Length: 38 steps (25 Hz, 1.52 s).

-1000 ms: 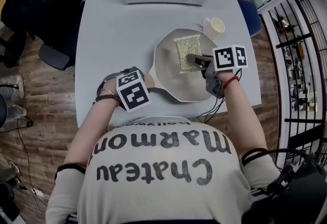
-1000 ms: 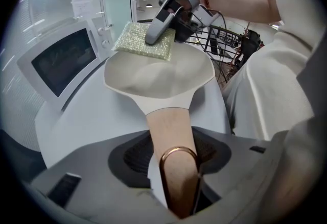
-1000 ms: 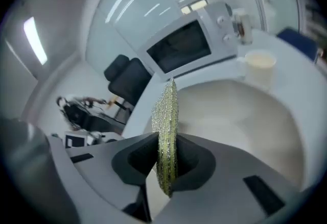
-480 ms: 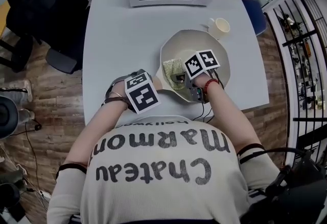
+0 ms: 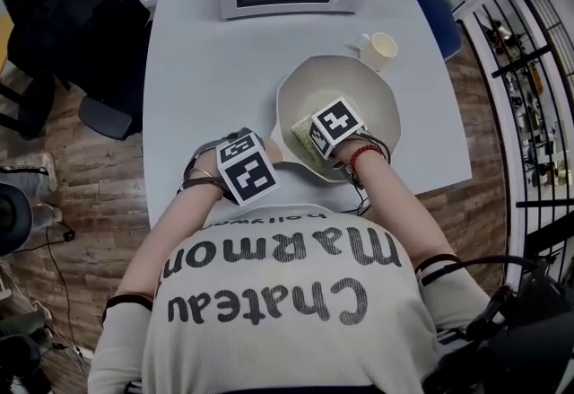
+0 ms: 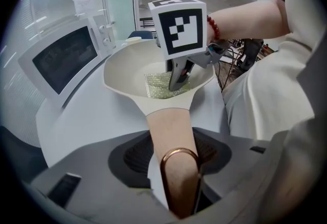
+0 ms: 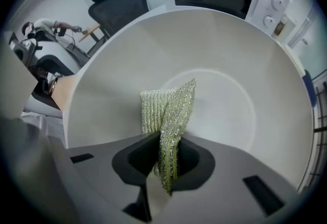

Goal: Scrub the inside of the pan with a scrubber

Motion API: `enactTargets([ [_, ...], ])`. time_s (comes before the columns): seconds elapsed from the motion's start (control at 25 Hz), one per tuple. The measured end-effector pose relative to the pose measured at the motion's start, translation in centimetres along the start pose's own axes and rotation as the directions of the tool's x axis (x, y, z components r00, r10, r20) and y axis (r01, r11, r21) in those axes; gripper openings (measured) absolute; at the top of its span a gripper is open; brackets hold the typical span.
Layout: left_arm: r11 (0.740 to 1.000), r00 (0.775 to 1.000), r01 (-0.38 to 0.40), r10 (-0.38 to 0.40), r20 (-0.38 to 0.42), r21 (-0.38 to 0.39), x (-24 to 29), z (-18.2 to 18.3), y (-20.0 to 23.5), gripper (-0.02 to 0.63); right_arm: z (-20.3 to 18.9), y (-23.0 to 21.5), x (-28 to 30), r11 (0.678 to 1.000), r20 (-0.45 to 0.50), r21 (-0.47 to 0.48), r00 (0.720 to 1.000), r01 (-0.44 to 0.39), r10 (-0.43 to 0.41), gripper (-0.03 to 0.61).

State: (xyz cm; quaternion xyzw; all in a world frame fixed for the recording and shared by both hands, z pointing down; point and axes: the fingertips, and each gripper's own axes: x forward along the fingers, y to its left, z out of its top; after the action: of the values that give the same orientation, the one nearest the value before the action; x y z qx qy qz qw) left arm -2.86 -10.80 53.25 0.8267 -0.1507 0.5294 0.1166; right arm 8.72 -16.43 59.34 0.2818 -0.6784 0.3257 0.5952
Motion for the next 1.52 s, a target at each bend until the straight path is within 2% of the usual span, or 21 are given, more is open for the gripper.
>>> enactTargets([
  [0.16,1.0,1.0,-0.01,0.01,0.008,-0.004,0.0,0.0,0.1,0.212,-1.2,-0.9,-0.5,0.992,-0.072,-0.09,0.993,0.087,-0.094,0.058],
  [0.4,1.0,1.0,-0.019,0.019,0.013,-0.014,0.0,-0.2,-0.1,0.21,-3.6,-3.0,-0.3,0.959,-0.183,-0.226,0.96,0.169,-0.213,0.058],
  [0.68,1.0,1.0,-0.013,0.013,0.019,-0.02,-0.1,-0.4,-0.4,0.209,-5.0,-6.0,-0.2,0.929,-0.268,-0.286,0.911,0.237,-0.315,0.058],
  [0.8,1.0,1.0,-0.016,0.016,0.014,-0.017,-0.2,-0.4,-0.3,0.2,-5.5,-7.9,-0.4,0.888,-0.306,-0.36,0.863,0.286,-0.402,0.058],
  [0.88,0.999,0.999,-0.032,0.032,0.003,-0.002,-0.4,-0.4,0.1,0.189,-5.6,-9.5,-0.7,0.835,-0.325,-0.444,0.811,0.325,-0.487,0.058],
  [1.0,0.999,0.999,-0.041,0.041,-0.001,0.007,-0.4,-0.4,0.1,0.178,-5.9,-12.1,-1.6,0.733,-0.32,-0.56,0.715,0.386,-0.622,0.058],
  [1.08,0.999,0.999,-0.042,0.042,0.003,0.0,-0.4,-0.6,0.1,0.175,-5.9,-13.5,-2.5,0.706,-0.308,-0.567,0.686,0.423,-0.659,0.058],
  [1.24,1.0,1.0,-0.023,0.023,0.015,-0.009,-0.5,-0.8,0.1,0.171,-5.5,-15.6,-4.7,0.719,-0.279,-0.498,0.695,0.485,-0.663,0.058],
  [1.36,1.0,1.0,-0.005,0.005,0.022,-0.016,-0.8,-0.7,0.1,0.164,-5.3,-16.4,-6.0,0.692,-0.251,-0.514,0.683,0.506,-0.686,0.058],
  [1.52,1.0,1.0,0.005,-0.005,0.02,-0.01,-0.8,-0.7,-0.1,0.161,-4.9,-17.1,-6.8,0.68,-0.224,-0.509,0.681,0.528,-0.697,0.058],
])
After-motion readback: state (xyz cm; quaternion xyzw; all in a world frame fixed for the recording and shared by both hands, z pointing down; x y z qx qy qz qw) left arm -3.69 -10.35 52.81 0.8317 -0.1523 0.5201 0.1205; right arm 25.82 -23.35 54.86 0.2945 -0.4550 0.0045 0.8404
